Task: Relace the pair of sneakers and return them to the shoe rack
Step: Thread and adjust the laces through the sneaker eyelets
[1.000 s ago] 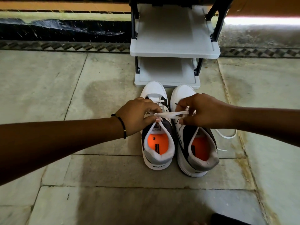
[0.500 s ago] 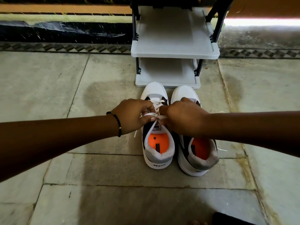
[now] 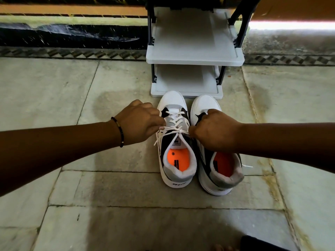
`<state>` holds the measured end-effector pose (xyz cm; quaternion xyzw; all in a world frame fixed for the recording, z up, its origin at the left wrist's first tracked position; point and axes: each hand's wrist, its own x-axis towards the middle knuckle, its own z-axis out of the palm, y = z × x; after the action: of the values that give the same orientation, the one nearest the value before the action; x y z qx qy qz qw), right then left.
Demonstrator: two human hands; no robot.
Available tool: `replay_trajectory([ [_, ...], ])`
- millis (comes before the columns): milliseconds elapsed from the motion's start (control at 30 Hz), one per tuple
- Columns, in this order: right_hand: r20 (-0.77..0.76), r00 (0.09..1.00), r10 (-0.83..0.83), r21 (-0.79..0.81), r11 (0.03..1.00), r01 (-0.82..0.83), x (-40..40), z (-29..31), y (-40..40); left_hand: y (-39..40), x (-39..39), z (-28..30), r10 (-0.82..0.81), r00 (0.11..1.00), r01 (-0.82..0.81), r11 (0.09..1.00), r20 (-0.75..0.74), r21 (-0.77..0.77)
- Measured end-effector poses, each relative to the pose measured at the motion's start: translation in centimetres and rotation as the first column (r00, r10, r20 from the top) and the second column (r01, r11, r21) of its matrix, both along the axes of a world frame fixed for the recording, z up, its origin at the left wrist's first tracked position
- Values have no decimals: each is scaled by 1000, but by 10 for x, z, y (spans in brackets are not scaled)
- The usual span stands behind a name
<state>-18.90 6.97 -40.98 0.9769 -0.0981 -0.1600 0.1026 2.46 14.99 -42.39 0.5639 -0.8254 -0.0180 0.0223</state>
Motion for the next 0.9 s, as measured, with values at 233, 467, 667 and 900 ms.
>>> replay_trajectory([
  [233,79,972,-223,210,956,203,2,1,0,9,2,-8,168,965,-135,977,-202,168],
  [467,97,797,-597,681,623,384,16,4,4,2,-24,-6,245,921,-184,959,-302,218],
  [667,95,770,-631,682,605,412,15,3,8,-4,-31,-11,308,867,-206,938,-392,280],
  [900,133,815,-563,615,692,378,14,4,10,-4,-31,-16,364,779,-231,924,-512,305],
])
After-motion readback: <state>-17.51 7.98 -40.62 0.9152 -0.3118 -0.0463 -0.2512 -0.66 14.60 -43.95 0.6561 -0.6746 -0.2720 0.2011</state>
